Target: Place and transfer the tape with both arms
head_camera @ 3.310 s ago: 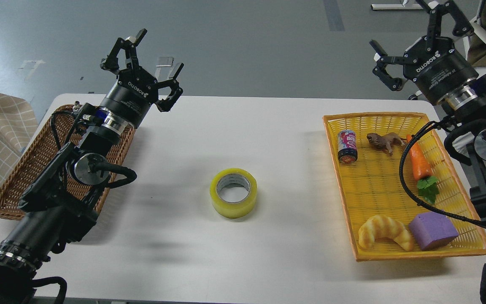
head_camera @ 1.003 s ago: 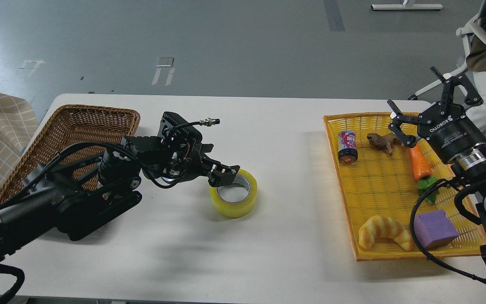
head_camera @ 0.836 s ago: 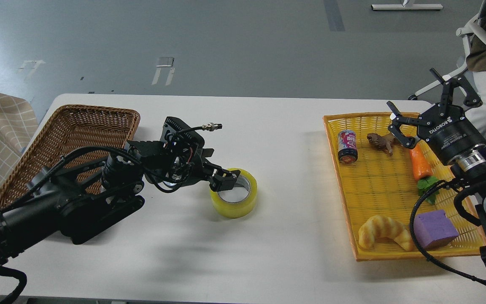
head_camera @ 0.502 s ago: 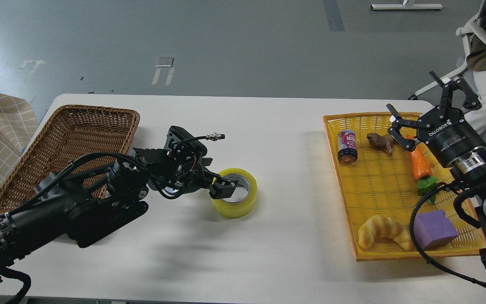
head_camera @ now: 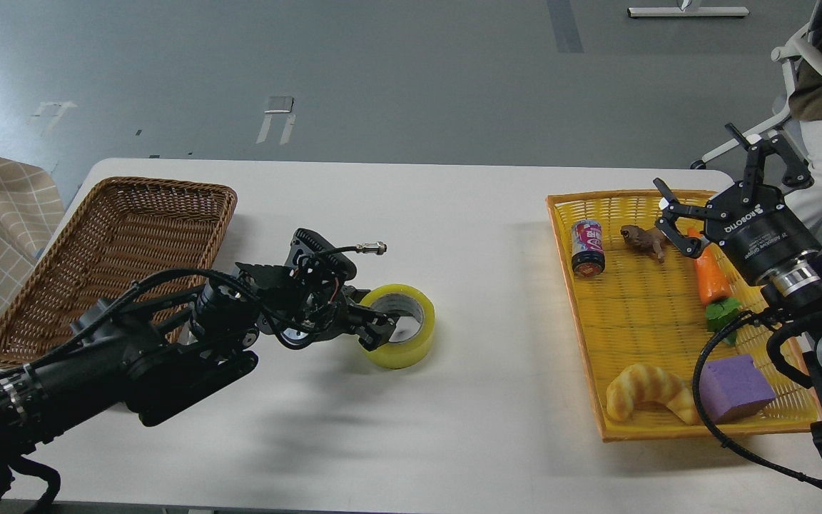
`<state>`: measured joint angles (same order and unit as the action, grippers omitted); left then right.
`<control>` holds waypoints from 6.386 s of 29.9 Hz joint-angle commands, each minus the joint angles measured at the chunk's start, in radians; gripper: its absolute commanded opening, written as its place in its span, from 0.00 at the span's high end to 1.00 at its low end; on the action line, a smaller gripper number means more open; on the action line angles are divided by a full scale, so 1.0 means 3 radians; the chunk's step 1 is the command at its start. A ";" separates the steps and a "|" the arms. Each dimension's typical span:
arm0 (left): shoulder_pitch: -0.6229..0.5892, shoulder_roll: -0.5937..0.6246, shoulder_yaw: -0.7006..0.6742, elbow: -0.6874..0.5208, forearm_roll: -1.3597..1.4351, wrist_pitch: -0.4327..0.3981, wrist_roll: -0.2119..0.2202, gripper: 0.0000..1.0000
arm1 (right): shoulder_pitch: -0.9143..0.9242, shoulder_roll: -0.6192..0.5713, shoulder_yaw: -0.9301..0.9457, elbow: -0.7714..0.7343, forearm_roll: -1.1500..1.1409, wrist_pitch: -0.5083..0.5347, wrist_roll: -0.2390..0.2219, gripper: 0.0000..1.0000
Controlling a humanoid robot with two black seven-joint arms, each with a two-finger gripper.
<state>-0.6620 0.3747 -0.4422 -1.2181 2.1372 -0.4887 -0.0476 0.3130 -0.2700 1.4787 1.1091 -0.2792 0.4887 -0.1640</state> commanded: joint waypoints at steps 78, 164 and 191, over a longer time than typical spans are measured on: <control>0.0172 0.1993 0.0124 0.0737 -0.0773 0.0356 -0.0383 1.00 | 0.0005 0.0097 0.0000 -0.0026 0.0005 0.0000 0.0000 0.00; 0.0749 0.0029 -0.1788 0.0011 -0.5958 0.0000 -0.0690 0.02 | 0.0532 0.0440 -0.0081 -0.0123 -0.0005 0.0000 -0.0046 0.00; 0.0581 -0.0083 -0.1788 0.0353 -0.5958 0.0000 -0.0644 0.02 | 0.0450 0.0552 -0.0072 -0.0097 0.0000 0.0000 -0.0011 0.00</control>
<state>-0.4858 0.3498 -0.9800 -1.1131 0.3498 -0.4887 -0.2408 0.4464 -0.1051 1.4558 1.0833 -0.2791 0.4887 -0.1674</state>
